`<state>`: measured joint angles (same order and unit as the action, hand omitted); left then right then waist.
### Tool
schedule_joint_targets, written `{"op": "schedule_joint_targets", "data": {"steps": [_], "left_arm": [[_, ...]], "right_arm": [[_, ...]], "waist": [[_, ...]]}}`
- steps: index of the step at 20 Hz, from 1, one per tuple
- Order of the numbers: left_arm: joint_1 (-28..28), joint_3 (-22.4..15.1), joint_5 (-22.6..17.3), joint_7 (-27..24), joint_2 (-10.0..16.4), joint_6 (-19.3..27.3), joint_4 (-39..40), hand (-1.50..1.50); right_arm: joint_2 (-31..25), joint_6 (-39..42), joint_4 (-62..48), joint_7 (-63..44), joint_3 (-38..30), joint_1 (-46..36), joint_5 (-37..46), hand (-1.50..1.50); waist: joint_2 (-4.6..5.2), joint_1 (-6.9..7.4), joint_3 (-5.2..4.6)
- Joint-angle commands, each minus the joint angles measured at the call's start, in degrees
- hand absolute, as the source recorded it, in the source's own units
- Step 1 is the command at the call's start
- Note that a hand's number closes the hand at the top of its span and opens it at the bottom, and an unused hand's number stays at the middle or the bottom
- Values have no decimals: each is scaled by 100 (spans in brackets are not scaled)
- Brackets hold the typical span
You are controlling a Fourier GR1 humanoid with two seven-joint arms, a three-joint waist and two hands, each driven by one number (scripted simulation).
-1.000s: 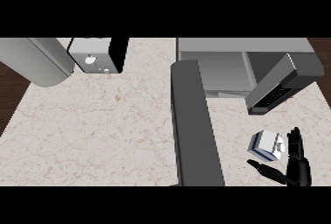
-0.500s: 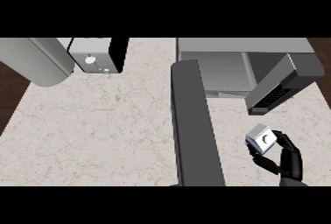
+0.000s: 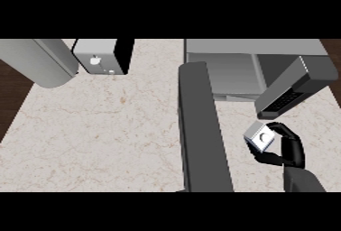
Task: Pick up the milk, place it into the microwave and close the microwave
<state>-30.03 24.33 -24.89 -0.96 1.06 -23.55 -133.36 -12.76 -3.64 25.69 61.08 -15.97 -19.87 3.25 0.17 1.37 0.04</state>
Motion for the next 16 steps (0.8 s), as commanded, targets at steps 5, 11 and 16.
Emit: {"op": "schedule_joint_targets", "data": {"steps": [5,11,16], "left_arm": [[-36,31,-120,12,-72,-108,-31,-150],[196,236,-62,230,-97,126,-64,-150],[-211,227,-202,136,-102,-110,-51,-150]], "right_arm": [[125,1159,-198,170,504,-708,219,150],[412,1100,1058,-357,923,-362,252,150],[893,384,2333,-1673,1137,-330,240,150]], "waist": [[8,25,8],[-36,-138,-7],[-52,-133,-11]]}}
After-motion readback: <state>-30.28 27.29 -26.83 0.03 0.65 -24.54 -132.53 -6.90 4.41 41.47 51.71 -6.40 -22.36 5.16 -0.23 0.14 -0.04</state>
